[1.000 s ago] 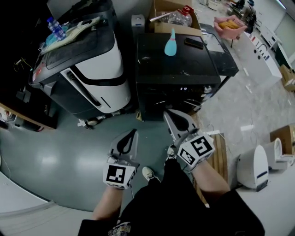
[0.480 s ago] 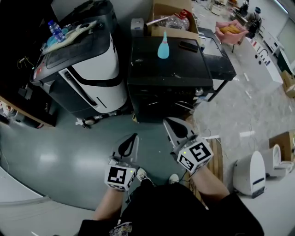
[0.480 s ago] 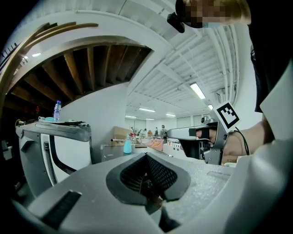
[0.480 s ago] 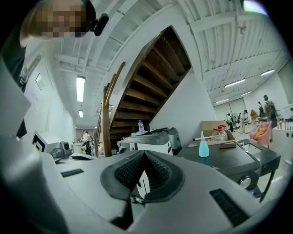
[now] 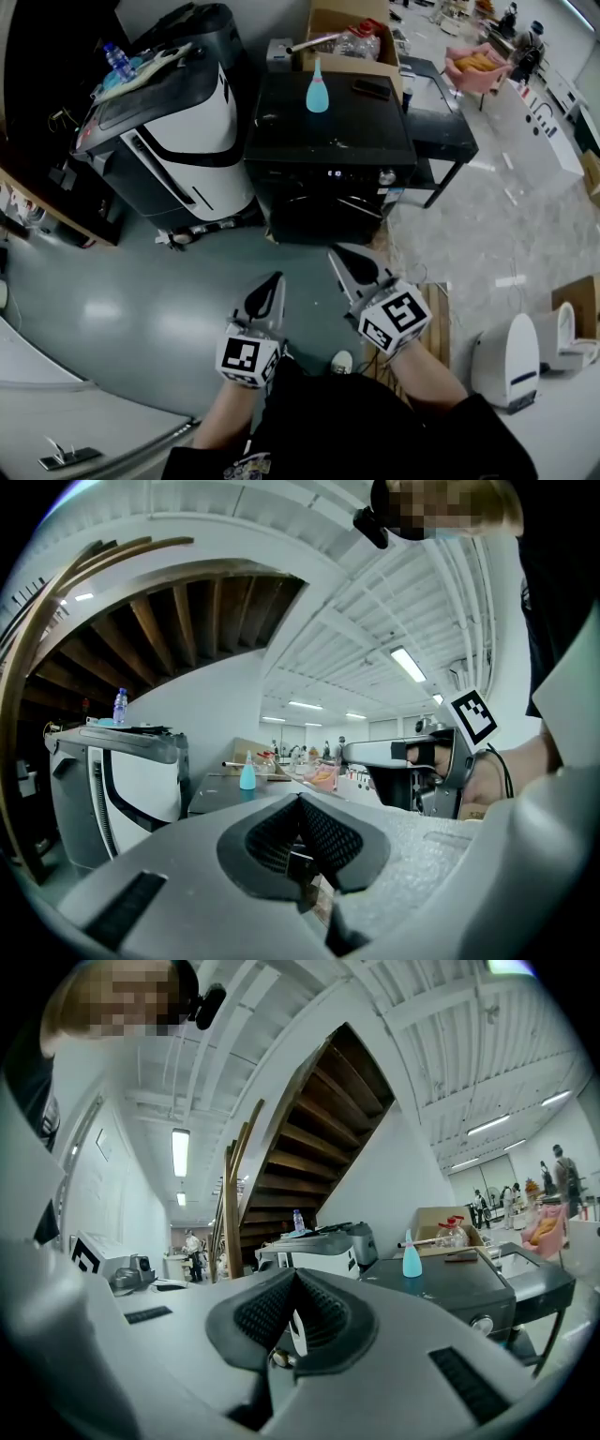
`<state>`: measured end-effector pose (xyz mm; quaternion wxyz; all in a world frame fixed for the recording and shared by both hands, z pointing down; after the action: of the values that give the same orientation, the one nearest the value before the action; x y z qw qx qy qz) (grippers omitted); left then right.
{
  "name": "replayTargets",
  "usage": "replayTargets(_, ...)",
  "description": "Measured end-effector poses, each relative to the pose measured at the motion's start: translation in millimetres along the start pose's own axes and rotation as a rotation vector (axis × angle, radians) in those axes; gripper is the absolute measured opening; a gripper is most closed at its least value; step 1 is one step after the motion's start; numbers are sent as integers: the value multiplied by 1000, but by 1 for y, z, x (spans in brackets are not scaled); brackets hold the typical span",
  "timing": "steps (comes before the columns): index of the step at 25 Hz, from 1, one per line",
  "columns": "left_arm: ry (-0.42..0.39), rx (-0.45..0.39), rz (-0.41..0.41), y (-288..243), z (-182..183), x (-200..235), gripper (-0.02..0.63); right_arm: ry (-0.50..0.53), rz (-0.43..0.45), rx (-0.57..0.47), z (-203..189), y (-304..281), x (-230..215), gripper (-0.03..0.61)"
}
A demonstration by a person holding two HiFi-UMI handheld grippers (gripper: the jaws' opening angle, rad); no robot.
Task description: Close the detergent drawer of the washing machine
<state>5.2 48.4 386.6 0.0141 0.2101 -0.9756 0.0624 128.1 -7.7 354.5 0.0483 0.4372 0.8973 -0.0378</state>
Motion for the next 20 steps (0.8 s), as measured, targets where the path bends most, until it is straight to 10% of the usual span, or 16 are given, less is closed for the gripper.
replayTargets(20,29,46,38,25,-21,-96,3,-27,76,41,-26,89,6,-2)
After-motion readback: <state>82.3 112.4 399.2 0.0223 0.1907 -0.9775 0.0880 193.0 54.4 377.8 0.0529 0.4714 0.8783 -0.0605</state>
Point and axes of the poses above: the fingertips, and each gripper's own axes: y backward along the fingers, x to its left, z out of its top, the point moved 3 cm from there along y, backward along the fingers
